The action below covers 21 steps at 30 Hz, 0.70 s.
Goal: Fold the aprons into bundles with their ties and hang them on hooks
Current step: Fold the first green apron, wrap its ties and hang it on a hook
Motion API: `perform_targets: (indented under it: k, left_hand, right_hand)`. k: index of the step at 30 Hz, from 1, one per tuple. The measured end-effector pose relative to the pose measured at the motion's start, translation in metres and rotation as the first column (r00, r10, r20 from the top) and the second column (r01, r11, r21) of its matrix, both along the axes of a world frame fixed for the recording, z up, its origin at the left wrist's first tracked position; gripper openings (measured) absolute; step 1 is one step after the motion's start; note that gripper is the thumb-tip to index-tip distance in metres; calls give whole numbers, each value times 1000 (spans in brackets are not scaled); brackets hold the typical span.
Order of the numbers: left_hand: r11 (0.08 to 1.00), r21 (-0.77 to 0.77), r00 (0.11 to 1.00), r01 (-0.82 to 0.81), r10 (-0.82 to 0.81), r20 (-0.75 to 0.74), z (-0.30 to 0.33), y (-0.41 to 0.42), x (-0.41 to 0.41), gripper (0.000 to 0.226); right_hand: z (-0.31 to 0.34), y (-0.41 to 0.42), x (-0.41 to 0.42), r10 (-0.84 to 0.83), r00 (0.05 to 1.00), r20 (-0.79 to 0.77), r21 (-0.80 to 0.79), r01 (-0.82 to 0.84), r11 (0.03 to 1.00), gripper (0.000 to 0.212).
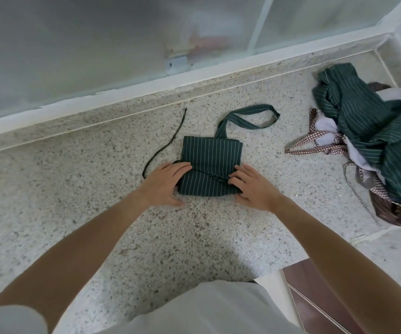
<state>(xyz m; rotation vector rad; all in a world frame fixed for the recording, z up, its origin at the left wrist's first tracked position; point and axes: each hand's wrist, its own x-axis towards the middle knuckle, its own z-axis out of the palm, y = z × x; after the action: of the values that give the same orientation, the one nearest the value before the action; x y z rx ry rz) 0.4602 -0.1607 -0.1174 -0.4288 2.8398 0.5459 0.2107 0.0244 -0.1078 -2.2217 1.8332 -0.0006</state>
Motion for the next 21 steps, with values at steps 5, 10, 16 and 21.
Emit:
perform_targets:
  k: [5, 10, 16, 21]
  left_hand:
    - [849, 367, 905, -381, 424, -42, 12, 2, -18, 73]
    - [605, 399, 656, -689, 754, -12, 11, -12, -50, 44]
    - [478, 302, 517, -825, 854, 61, 11, -21, -73, 40]
    - [581, 290, 523, -761, 813, -257, 21, -9, -59, 25]
  right_hand:
    - [23, -34, -6, -513, 731, 450, 139, 510, 849, 21]
    - [12, -71, -15, -729, 601, 327, 198, 711, 675, 25]
    - [1, -83, -16, -855, 487, 179, 297, 801, 519, 32]
    - [9, -58, 18, -837, 512, 191, 351, 761, 545, 24]
